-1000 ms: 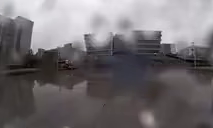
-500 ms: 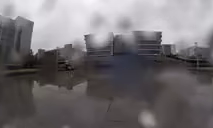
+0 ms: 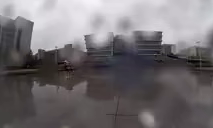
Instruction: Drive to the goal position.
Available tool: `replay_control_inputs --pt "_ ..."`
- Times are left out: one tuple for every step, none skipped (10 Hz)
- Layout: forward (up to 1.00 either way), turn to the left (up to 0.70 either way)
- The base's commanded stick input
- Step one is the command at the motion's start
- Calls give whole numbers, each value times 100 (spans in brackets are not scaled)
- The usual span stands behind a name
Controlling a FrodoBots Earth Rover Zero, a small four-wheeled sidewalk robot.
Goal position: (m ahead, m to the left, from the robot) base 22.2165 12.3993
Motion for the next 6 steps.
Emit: replay_control_inputs --pt "100 0" --pt "100 0" --pt "100 0" --pt "100 0" --pt "100 0" --pt "100 0"
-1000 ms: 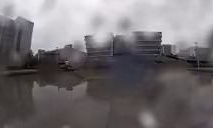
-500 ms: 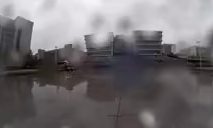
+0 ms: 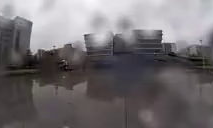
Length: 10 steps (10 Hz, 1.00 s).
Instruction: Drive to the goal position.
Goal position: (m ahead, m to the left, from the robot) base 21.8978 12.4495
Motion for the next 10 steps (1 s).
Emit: replay_control_inputs --pt "100 0" --pt "100 0" --pt "100 0" --pt "100 0" --pt "100 0" --pt "100 0" --pt "100 0" --pt "100 0" --pt "100 0" --pt "100 0"
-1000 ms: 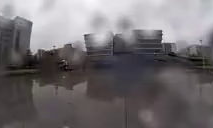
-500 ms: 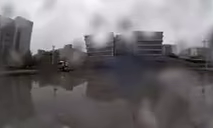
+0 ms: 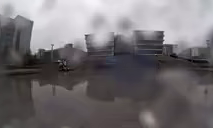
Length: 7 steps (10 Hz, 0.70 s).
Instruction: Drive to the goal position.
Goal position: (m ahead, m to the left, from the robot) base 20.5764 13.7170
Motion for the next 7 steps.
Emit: replay_control_inputs --pt "100 0" --pt "100 0" --pt "100 0" --pt "100 0" --pt "100 0" --pt "100 0" --pt "100 0"
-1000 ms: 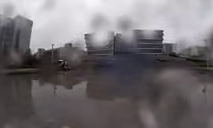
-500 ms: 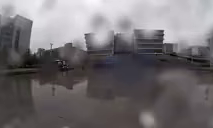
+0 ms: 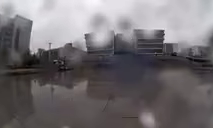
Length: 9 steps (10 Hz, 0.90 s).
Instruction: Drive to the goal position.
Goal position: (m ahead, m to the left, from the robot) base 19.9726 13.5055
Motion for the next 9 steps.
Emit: replay_control_inputs --pt "100 0" --pt "100 0" --pt "100 0" --pt "100 0" --pt "100 0" --pt "100 0" --pt "100 0" --pt "100 0" --pt "100 0"
